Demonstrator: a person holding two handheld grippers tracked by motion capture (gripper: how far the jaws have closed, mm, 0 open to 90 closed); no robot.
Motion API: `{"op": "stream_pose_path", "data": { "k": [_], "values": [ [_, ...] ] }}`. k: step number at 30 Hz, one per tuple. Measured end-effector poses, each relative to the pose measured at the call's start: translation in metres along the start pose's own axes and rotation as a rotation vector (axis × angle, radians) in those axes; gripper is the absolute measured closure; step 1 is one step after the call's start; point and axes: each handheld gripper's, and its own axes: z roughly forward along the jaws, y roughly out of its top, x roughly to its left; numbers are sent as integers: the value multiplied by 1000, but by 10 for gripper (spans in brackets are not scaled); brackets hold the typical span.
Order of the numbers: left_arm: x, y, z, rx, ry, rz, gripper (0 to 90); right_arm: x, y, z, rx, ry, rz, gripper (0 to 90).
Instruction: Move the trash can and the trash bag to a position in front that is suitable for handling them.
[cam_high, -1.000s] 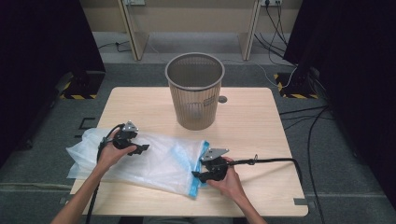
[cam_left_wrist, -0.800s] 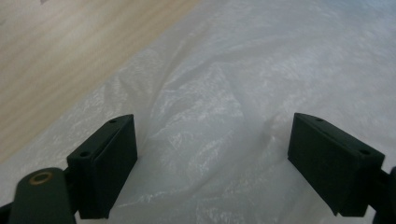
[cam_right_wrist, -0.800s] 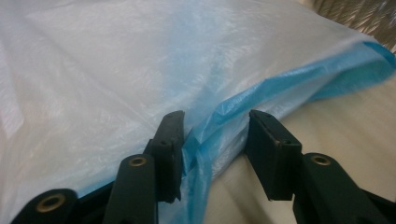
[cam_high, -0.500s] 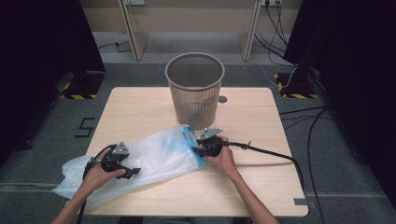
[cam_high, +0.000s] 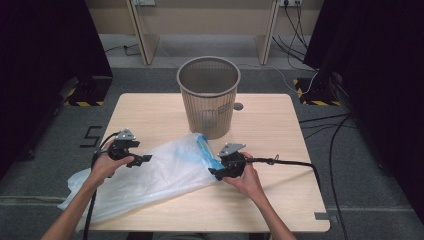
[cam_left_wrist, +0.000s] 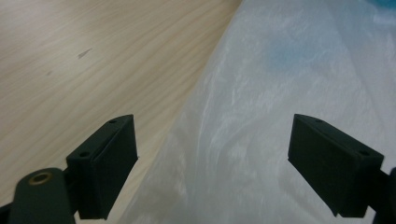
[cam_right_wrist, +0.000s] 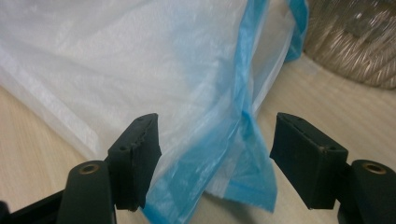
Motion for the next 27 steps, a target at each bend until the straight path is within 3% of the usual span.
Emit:
{"op": "stream_pose_path", "data": {
  "k": [2,4,7,10,11,12,13,14,16,20,24,27],
  "values": [
    [-3,5,12,-2,-13,25,150,2,-3,1,10,-5,-9,319],
    [-5,8,23,-33,-17,21,152,3,-4,1,8,-2,-15,319],
    [-3,12,40,-10,-66,13,152,4,-3,-2,-7,3,-10,318],
    [-2,14,50,-7,-63,23,152,4,-3,-7,-21,0,-6,319],
    [-3,14,52,-2,-67,38,171,4,-3,-8,-21,-1,-2,319],
    [-4,13,54,22,-65,68,267,4,-3,-10,-24,0,-9,319],
    [-5,12,54,23,-36,114,363,5,-4,-12,-24,-1,-6,319],
    [-5,12,53,24,-41,107,389,5,-4,-13,-27,-1,-13,319],
    [-6,11,47,37,-20,145,634,5,-5,-16,-29,-3,-19,319],
    [-4,4,34,75,73,172,774,6,-6,-19,-26,-5,-43,320],
    [9,-9,18,60,140,105,876,4,-6,-23,-28,-9,-53,320],
    [25,-18,8,55,197,43,891,2,-5,-24,-30,-17,-56,320]
  ]
}}
